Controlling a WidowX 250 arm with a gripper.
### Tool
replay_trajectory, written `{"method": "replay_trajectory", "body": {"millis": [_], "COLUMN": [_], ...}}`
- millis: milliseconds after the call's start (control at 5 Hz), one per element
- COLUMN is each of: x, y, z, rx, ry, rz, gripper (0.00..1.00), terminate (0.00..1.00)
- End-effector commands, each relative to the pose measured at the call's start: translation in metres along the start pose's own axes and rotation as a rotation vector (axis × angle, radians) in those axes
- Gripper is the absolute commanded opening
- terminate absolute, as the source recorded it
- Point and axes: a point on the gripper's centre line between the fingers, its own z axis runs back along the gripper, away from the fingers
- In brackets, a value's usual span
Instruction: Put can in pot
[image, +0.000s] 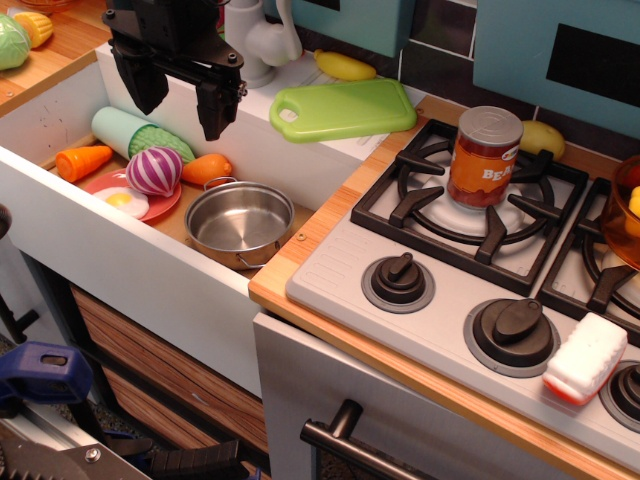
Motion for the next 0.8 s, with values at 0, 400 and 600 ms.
{"method": "replay_trajectory", "body": {"millis": [0, 400, 600], "x": [0.000, 0.032, 0.051], "y": [0.000, -0.091, -0.129], "z": [0.000, 0.042, 0.055], "rx": [0.000, 0.050, 0.036], "ry": [0.000, -0.104, -0.218], "rz": [0.000, -0.031, -0.118], "gripper": [1.00, 1.00, 1.00], "terminate": [0.00, 0.00, 0.00]}}
